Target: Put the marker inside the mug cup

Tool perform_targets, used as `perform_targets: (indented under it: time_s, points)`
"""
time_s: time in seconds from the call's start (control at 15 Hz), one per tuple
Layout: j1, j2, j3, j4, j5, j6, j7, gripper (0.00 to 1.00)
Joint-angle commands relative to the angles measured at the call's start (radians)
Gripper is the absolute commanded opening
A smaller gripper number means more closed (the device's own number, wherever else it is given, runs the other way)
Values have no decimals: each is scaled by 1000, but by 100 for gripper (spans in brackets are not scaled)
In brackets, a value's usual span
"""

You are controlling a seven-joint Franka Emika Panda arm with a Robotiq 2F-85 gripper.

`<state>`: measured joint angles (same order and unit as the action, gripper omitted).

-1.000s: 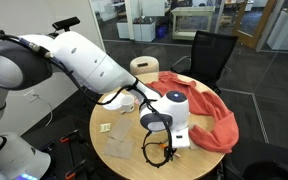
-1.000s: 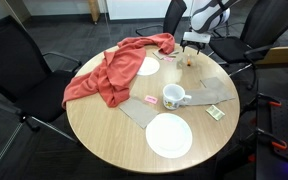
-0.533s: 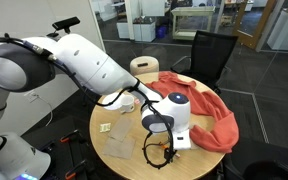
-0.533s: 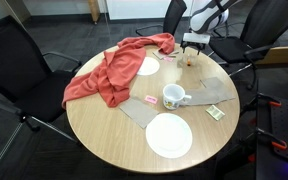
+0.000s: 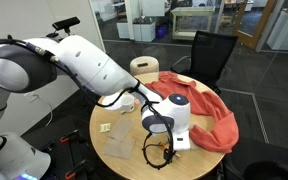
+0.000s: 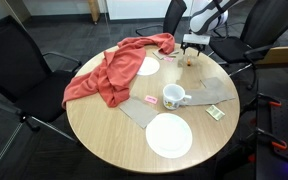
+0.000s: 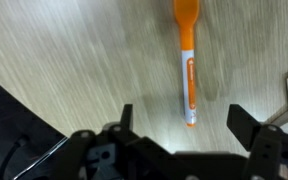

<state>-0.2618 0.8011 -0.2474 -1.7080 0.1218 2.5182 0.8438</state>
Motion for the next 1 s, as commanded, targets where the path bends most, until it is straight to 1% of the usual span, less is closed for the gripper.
perform_targets:
  time_s: [0.0, 0.2, 0.33, 0.53, 0.6, 0.8, 0.93]
  points:
    - [6, 13, -12, 37, 27, -55, -26, 66]
    - [6, 15, -12, 42, 27, -71, -24, 41]
    - [5, 16, -12, 43, 28, -76, -24, 27]
    - [4, 17, -13, 42, 28, -75, -25, 3]
    - [4, 17, -13, 42, 28, -75, -25, 0]
    - [8, 11, -17, 33, 23, -77, -26, 3]
    - [8, -17, -17, 16, 22, -80, -34, 3]
